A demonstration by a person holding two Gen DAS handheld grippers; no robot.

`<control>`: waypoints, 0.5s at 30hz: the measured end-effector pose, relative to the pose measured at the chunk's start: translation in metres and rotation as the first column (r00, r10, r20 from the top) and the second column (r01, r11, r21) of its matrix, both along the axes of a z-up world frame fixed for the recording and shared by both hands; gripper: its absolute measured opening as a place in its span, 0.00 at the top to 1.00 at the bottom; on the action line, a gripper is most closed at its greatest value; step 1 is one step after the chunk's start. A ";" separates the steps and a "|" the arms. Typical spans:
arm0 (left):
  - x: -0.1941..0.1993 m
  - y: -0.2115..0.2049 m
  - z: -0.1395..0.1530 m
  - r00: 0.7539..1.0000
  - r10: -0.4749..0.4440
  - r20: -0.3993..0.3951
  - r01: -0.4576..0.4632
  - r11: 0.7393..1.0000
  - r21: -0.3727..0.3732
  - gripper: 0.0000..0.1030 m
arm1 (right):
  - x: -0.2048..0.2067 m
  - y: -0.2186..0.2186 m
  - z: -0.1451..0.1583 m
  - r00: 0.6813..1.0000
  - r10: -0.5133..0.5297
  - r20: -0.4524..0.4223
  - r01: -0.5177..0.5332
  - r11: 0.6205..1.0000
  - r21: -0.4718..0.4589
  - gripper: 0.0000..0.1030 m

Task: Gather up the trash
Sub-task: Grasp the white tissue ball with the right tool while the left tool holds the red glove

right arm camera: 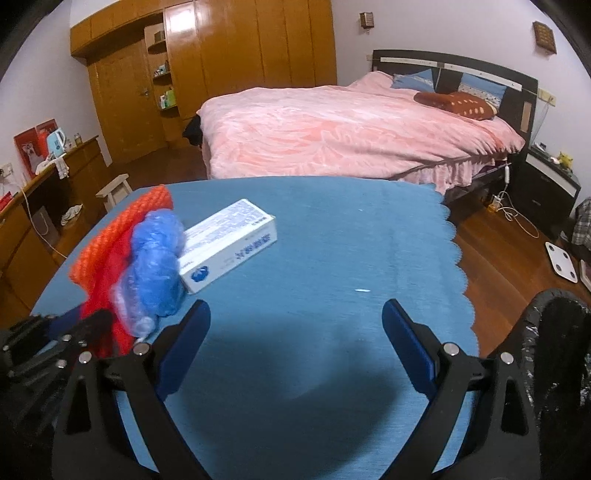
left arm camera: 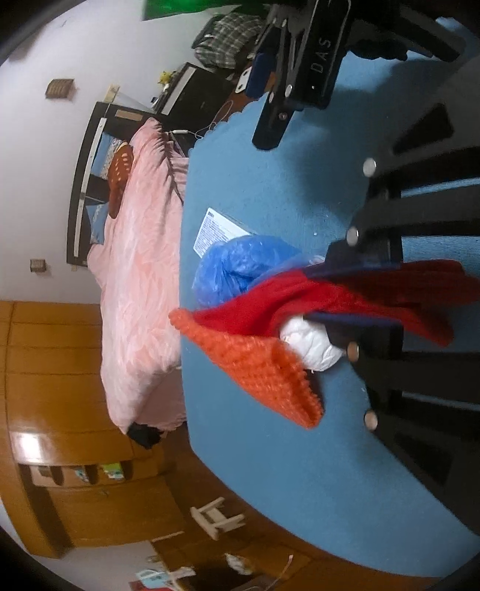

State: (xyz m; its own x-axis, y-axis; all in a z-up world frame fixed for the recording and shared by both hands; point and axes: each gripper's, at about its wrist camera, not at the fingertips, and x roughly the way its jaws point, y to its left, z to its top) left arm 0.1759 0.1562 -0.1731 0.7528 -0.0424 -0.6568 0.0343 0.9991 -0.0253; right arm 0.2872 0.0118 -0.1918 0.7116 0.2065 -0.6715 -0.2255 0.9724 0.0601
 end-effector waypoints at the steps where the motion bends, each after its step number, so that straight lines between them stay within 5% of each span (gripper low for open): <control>1: -0.001 0.000 0.000 1.000 -0.003 0.005 0.003 1.000 0.004 0.88 | 0.000 0.003 0.001 1.000 0.007 0.002 -0.007 1.000 0.000 0.11; 15: -0.058 0.041 0.039 0.995 -0.016 0.101 0.029 0.991 -0.129 0.89 | -0.005 0.032 0.006 0.997 0.080 -0.002 -0.080 0.996 0.025 0.11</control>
State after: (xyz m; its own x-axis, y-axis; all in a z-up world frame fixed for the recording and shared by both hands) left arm 0.1175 0.1973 -0.1342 0.8118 -0.1405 -0.5668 0.0657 0.9864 -0.1504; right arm 0.2819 0.0435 -0.1863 0.6904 0.2793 -0.6674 -0.3023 0.9494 0.0847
